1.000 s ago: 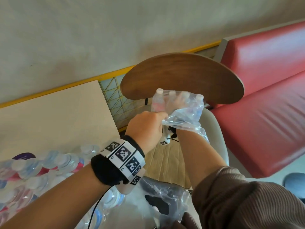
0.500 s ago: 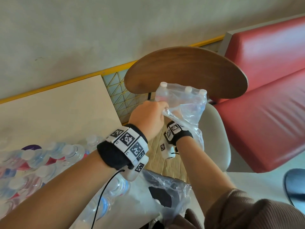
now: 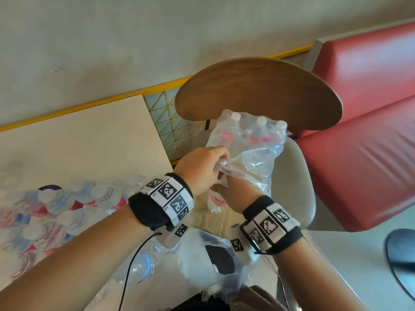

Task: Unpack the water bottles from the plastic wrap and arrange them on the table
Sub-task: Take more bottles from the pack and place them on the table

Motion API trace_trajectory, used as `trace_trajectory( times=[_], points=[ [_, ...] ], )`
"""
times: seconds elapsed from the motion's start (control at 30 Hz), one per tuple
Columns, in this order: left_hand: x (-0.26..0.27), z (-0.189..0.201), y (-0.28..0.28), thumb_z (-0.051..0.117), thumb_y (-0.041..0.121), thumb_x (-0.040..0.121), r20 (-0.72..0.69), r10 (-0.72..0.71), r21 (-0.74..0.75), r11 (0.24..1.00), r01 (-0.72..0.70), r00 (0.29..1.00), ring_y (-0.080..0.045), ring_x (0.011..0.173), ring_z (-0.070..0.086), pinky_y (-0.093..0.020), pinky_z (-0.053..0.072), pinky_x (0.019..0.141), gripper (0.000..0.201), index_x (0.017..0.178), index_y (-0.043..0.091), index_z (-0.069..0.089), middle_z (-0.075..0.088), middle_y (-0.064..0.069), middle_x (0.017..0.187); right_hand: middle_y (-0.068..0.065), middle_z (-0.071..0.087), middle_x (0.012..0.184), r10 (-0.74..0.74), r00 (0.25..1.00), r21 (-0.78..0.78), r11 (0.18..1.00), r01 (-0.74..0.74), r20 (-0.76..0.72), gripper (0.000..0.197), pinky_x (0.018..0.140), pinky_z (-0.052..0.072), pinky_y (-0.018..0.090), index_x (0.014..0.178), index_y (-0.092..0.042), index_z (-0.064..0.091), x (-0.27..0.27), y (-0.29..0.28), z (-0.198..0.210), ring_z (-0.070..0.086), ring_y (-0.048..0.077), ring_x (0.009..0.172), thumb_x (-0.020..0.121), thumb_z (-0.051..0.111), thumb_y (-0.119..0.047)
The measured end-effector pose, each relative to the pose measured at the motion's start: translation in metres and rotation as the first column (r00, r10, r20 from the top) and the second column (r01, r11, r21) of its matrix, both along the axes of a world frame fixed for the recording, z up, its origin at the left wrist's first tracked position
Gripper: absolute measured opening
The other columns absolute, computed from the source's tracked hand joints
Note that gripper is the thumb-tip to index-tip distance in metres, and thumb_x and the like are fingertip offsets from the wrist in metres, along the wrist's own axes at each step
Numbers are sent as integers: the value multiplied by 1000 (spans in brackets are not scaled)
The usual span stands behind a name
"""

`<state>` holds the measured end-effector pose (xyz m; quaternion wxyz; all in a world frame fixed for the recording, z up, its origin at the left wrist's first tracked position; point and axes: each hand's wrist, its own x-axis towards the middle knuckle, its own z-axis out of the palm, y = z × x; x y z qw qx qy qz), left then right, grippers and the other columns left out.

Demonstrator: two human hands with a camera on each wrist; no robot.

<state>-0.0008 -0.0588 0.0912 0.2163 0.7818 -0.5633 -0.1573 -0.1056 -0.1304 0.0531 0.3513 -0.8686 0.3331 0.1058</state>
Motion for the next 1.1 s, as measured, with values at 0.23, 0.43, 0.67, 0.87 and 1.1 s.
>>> trace_trajectory(
  times=[0.23,0.43,0.67,0.87,1.1],
  points=[
    [1,-28,38,68,20,72,-5,-101,-64,993,101,995,-14,108,42,-25,43,90,53,119,17,44,40,2,117,-6,60,107,-58,981,185,982,23,183,42,70,48,22,114,-19,58,-28,2,3,59,14,91,78,71,-35],
    [-17,-20,41,67,49,73,-116,-27,217,975,52,993,-15,64,58,-33,50,63,32,65,22,51,57,5,66,-5,56,89,-34,990,116,993,18,136,26,62,43,17,105,-19,61,-25,0,12,51,11,77,84,66,-33],
    [-25,-5,13,74,50,72,-118,65,318,948,-24,991,-18,88,58,-28,48,70,61,112,13,48,58,1,98,15,72,84,-220,964,179,965,193,146,38,78,58,46,86,-5,67,-23,-19,23,70,28,80,80,66,-43],
    [-24,-13,-10,80,33,68,-194,130,249,965,-80,972,-21,92,63,-38,56,79,54,107,11,49,64,-4,101,13,73,84,-292,901,311,931,190,322,30,72,60,47,101,-5,64,-22,-31,30,72,28,79,84,66,-30],
    [-12,-5,-2,75,46,63,22,134,18,991,-134,991,-14,87,58,-26,48,69,51,107,25,60,43,7,110,-6,57,108,-681,685,778,568,270,259,35,93,43,41,101,-29,57,-34,-51,25,51,21,115,67,59,-36]
  ],
)
